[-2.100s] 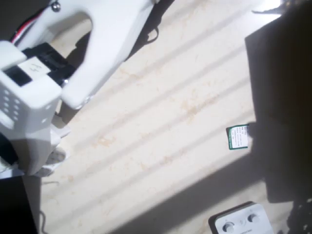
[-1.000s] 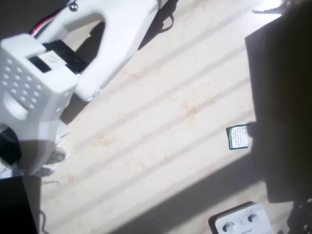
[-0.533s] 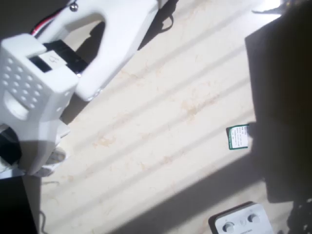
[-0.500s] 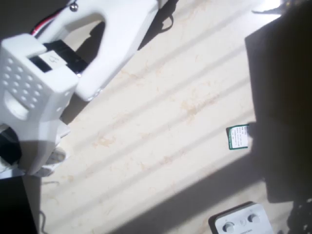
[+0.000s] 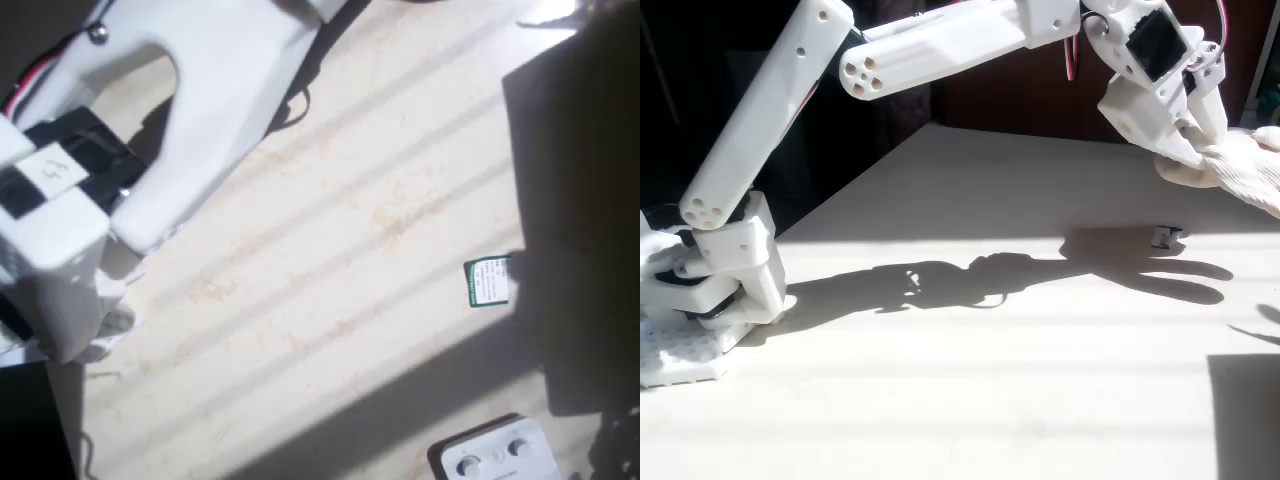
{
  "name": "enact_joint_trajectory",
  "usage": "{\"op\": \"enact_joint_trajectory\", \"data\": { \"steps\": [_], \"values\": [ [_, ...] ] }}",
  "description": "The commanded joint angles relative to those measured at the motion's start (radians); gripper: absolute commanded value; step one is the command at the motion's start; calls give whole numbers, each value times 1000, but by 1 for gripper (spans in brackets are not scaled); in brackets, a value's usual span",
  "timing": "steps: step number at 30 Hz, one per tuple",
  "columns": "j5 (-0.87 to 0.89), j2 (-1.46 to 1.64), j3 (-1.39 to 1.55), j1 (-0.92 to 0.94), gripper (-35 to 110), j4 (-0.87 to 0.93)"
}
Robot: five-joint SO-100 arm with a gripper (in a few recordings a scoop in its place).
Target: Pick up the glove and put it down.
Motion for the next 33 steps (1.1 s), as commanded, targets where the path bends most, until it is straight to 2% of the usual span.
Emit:
{"op": "enact_joint_trajectory", "data": {
  "steps": [1,18,23,33],
  "values": [
    [-2,132,-32,84,0,54],
    [-35,209,-21,584,0,298],
    [-132,199,-17,660,0,302],
    [-137,135,158,746,0,291]
  ]
}}
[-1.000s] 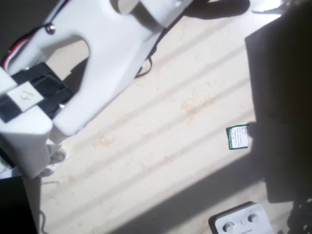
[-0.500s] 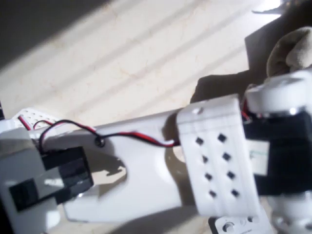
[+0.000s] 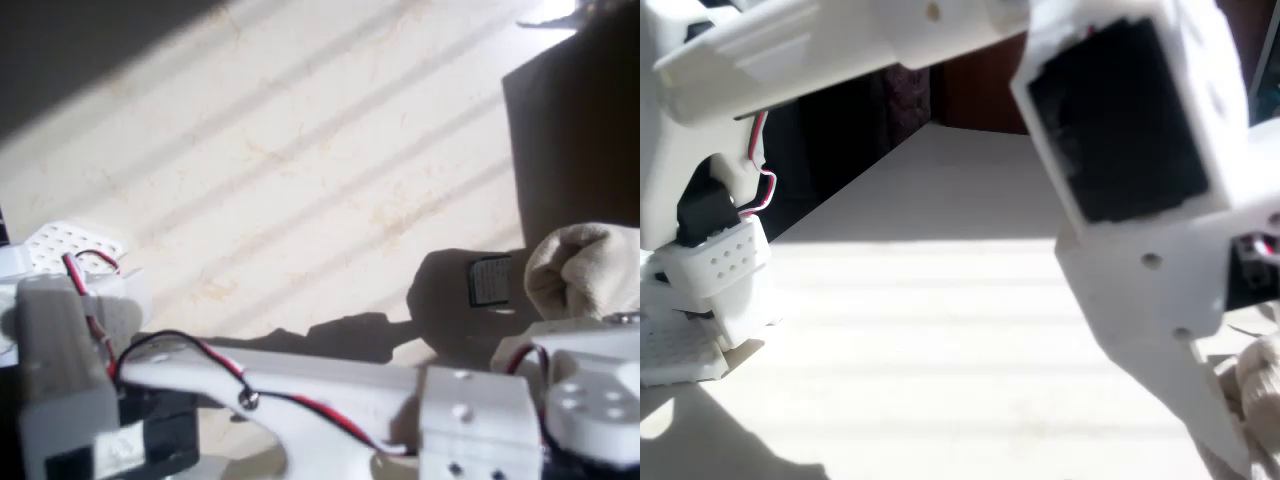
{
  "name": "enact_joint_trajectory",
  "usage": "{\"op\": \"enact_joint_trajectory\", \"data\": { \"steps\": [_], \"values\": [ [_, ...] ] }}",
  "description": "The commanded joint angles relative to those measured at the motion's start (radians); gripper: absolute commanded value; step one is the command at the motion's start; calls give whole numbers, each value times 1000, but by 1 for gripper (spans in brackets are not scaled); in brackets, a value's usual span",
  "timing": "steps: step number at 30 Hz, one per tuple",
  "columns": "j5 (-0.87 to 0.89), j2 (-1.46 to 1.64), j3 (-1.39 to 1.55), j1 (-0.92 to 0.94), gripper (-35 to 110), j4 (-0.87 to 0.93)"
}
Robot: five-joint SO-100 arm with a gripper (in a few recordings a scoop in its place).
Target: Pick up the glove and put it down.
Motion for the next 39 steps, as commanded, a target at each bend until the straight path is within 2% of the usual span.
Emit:
{"op": "enact_joint_trajectory", "data": {
  "steps": [1,14,32,39],
  "values": [
    [-9,0,66,26,0,-14],
    [-9,-123,124,31,0,-54],
    [-11,-75,112,12,1,-43],
    [-34,-71,124,17,19,-31]
  ]
}}
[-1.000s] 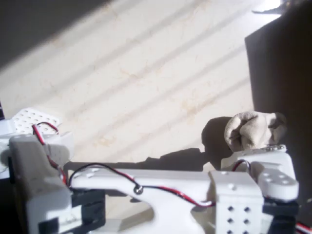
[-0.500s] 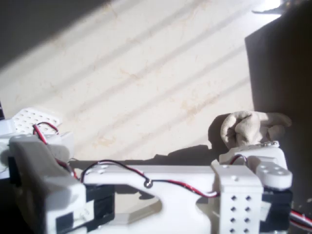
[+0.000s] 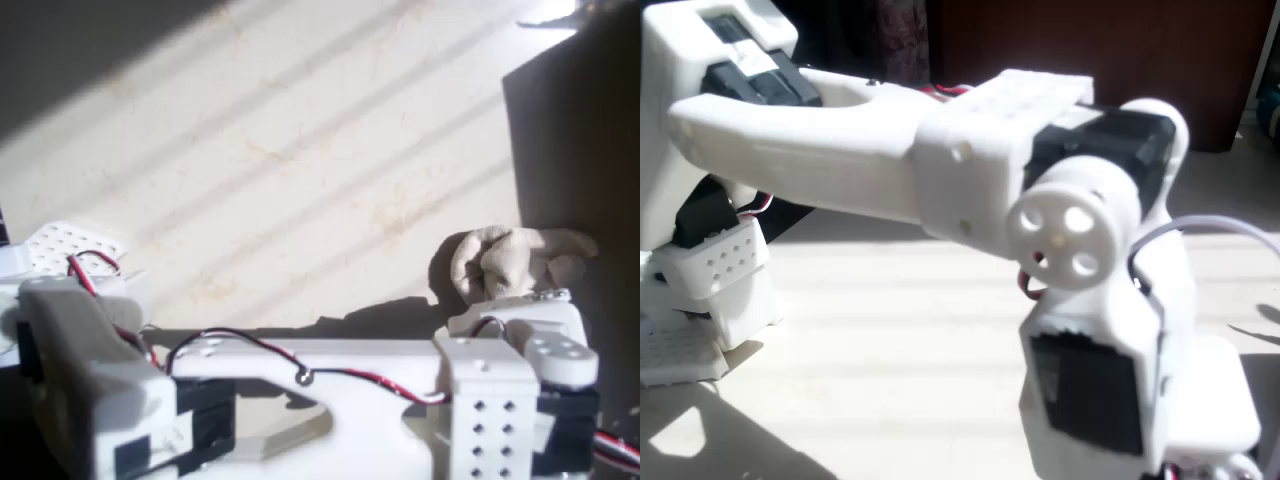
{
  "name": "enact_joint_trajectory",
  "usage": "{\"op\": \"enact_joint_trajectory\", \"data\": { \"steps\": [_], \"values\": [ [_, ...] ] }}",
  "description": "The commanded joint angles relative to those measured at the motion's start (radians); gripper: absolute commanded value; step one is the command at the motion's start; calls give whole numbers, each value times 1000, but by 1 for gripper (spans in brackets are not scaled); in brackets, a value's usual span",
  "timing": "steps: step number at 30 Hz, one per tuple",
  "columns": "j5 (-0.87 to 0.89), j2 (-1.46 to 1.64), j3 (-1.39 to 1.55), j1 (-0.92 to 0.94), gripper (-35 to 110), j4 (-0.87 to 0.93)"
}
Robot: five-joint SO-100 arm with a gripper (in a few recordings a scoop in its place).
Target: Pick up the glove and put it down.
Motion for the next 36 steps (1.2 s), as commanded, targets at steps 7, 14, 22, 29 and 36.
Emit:
{"op": "enact_joint_trajectory", "data": {
  "steps": [7,14,22,29,36],
  "values": [
    [-14,123,-9,-2,30,40],
    [0,298,-5,-34,30,41],
    [3,402,-5,-227,30,41],
    [138,380,-3,-408,30,26],
    [176,218,-15,-413,30,25]
  ]
}}
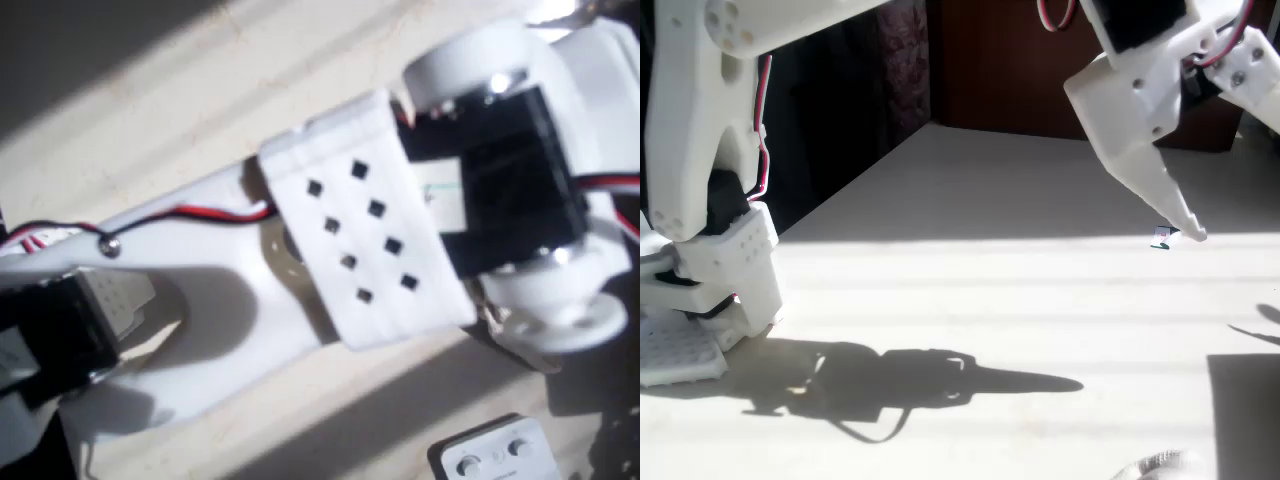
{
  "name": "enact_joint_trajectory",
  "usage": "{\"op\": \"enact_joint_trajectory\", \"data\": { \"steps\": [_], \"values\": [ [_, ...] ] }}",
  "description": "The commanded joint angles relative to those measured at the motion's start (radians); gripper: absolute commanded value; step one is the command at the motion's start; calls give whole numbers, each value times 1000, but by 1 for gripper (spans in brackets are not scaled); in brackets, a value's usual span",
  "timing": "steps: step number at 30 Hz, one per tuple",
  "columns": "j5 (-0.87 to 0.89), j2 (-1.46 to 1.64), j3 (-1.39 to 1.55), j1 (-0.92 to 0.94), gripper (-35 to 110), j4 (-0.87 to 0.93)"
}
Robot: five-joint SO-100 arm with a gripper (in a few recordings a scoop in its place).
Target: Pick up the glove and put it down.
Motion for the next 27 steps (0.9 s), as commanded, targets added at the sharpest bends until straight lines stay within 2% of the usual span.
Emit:
{"op": "enact_joint_trajectory", "data": {
  "steps": [1,10,22,27],
  "values": [
    [6,-35,-17,-8,30,-15],
    [3,-170,-5,-12,28,-98],
    [3,-178,-6,-6,0,-130],
    [3,-176,-6,-6,0,-130]
  ]
}}
